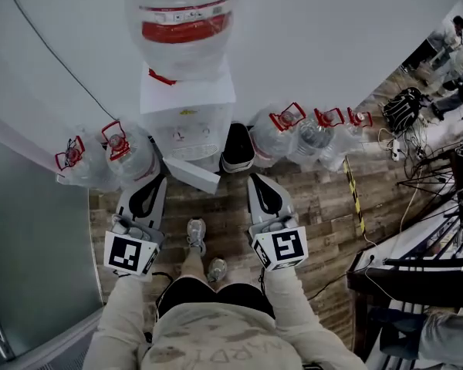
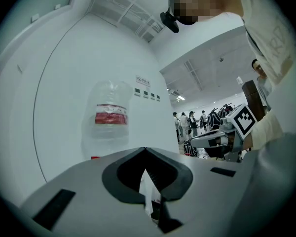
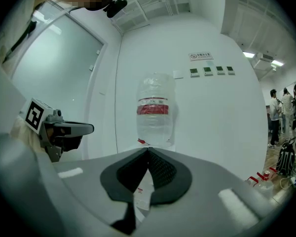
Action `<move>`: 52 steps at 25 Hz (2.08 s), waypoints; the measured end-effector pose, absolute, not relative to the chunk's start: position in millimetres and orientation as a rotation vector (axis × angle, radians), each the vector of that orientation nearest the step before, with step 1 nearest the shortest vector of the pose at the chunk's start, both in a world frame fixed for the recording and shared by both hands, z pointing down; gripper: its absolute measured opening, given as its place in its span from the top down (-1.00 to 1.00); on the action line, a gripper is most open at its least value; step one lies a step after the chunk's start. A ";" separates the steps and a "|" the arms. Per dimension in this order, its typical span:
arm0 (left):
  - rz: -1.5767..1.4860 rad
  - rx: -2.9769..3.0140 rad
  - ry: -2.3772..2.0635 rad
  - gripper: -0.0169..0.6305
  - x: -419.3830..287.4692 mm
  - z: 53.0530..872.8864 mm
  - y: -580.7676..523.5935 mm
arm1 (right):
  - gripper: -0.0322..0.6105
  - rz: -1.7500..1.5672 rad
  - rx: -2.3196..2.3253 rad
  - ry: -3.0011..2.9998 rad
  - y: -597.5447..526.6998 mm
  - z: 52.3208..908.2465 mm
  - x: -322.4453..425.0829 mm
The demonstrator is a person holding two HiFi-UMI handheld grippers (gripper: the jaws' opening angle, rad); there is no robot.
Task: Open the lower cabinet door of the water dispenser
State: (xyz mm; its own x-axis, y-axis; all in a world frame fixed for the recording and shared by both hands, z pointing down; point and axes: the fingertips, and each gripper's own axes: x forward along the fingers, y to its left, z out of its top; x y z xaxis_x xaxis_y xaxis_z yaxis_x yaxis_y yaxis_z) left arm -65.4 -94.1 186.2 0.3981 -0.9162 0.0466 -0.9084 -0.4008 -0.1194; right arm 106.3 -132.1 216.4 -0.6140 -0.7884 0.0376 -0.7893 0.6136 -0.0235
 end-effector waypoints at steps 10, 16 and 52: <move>-0.106 -2.501 1.717 0.94 -56.9 147.4 -59.1 | 0.87 0.045 1.373 -2.819 -98.5 181.6 121.4; -0.071 -2.477 1.743 0.94 -56.8 133.3 -42.5 | 0.87 0.049 1.374 -2.847 -83.5 167.2 125.5; 0.017 -2.424 1.738 0.94 -47.1 102.1 -7.1 | 0.89 -0.084 1.315 -2.896 -48.4 125.7 117.0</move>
State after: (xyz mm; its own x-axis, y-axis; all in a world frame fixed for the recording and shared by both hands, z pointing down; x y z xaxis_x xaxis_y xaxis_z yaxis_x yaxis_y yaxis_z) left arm -47.1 -7.1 102.1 0.3252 -0.9402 -0.1014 -0.9420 -0.3126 -0.1223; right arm 117.0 -48.4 125.7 -0.6578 -0.7509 -0.0587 -0.7531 0.6572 0.0313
